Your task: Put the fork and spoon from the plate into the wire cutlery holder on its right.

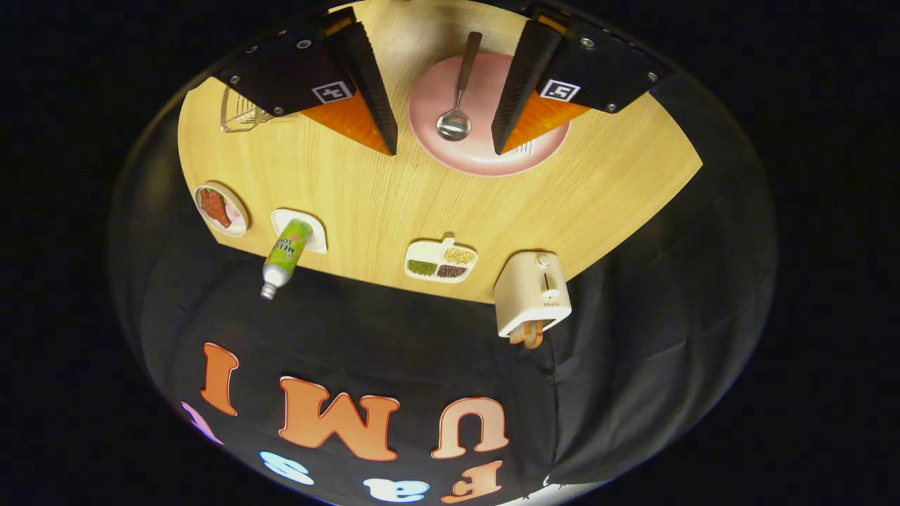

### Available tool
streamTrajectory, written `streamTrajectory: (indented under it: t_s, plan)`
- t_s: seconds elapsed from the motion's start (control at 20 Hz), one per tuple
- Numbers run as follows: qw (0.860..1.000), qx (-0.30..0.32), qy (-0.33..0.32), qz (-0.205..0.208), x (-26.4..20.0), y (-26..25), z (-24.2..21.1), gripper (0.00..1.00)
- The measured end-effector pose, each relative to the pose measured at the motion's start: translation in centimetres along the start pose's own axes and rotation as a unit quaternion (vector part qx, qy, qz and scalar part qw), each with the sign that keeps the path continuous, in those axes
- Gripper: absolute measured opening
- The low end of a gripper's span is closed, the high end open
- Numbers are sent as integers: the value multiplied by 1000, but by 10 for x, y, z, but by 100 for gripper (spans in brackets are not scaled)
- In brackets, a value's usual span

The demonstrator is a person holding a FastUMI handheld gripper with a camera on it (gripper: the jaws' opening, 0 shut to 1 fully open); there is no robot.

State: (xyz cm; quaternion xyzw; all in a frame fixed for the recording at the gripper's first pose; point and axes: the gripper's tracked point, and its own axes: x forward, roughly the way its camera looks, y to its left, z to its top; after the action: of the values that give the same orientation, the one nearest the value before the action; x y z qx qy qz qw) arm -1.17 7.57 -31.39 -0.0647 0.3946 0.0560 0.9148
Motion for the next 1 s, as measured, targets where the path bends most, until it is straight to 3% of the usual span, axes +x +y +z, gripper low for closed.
streamTrajectory:
  t_s: [0.6, 1.0]
  plan:
    - [991, -6, 134, 23, 34, 13, -83, 60]
    - [982, -9, 190, 16, 47, 15, -109, 35]
